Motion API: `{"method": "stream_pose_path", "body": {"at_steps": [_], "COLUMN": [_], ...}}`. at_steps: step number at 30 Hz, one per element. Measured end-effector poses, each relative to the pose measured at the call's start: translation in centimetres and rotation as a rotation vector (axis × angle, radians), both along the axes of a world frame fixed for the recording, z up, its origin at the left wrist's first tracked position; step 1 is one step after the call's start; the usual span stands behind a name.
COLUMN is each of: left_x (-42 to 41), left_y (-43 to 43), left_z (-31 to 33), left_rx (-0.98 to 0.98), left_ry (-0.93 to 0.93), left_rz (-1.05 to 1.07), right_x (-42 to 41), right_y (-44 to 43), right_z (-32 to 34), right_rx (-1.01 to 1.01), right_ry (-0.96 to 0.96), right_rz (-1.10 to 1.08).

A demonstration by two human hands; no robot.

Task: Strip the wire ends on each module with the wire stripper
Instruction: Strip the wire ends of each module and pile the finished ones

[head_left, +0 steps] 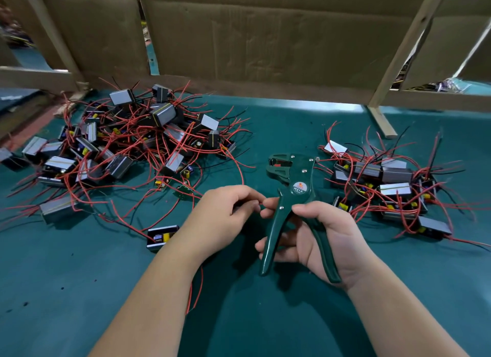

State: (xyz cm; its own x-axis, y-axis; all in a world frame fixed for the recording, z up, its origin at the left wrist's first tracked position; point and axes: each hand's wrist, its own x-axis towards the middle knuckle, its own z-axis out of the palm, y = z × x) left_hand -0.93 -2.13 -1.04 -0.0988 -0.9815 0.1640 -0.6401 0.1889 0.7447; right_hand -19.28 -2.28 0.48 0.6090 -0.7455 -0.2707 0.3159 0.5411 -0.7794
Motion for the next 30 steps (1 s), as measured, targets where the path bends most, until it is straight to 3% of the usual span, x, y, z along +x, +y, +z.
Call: {"method": "stream_pose_path", "body": {"at_steps": [8, 13, 18, 22, 26, 30], "left_x": [0.0, -0.2, -0.4, -0.1, 0.5, 0.6], "left_y": [0.1, 0.4, 0.5, 0.4, 0.4, 0.5], "left_z": [0.4, 0.9, 0.8, 1.4, 2.2, 2.5], "left_rx": [-0.042, 0.003, -0.006, -0.057, -0.086, -0.071], "left_ry": [0.144, 0.322, 0.357, 0.556, 0.94, 0.987], "left_rz": [0.103, 0.037, 0.056, 0.071, 0.071, 0.041], "right_x": [0.2, 0.1, -0.3, -0.6, -0.9, -0.3], "right_y": [0.3, 0.3, 0.4, 0.3, -0.2, 0.4], "right_z": [0.3, 0.8, 0.9, 1.0, 1.1, 0.8], "right_rx": [-0.089, -0.126, -0.16, -0.165, -0.091, -0.082], "right_ry": [-0.029, -0.168, -0.165, -0.199, -0.038, 0.094], "right_rz": [-0.038, -0.004, 0.02, -0.034, -0.184, -0.048]}}
